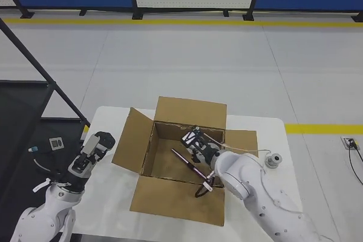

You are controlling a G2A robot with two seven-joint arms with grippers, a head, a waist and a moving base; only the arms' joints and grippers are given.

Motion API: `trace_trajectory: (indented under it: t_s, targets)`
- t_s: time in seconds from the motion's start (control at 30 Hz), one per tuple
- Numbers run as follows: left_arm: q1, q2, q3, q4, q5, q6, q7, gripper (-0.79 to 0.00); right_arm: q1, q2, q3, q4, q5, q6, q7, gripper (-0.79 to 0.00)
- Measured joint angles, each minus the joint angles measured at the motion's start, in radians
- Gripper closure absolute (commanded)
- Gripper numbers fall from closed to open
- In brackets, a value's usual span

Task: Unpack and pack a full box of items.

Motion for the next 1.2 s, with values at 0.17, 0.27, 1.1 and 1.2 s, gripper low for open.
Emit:
trace_trajectory:
  t_s: [0.17,0.27,1.1,1.2]
  targets:
    - [0.0,0.0,0.0,0.0,0.0,0.0,0.0,-0.785,0.094,-0.044,-0.092,0.182,0.024,0.031,-0.025,0.0]
    - [0.0,0.0,0.0,0.0,0.0,0.0,0.0,-0.785,0.134,-0.07,-0.138,0.268,0.004,0.071,-0.032,0.0]
    - [0.0,0.0,0.0,0.0,0.0,0.0,0.0,-0.785,0.225,-0.155,-0.174,0.475,0.055,0.049,0.025,-0.348]
    - [0.0,0.0,0.0,0.0,0.0,0.0,0.0,-0.785,0.217,-0.152,-0.162,0.448,0.037,0.049,0.041,-0.363]
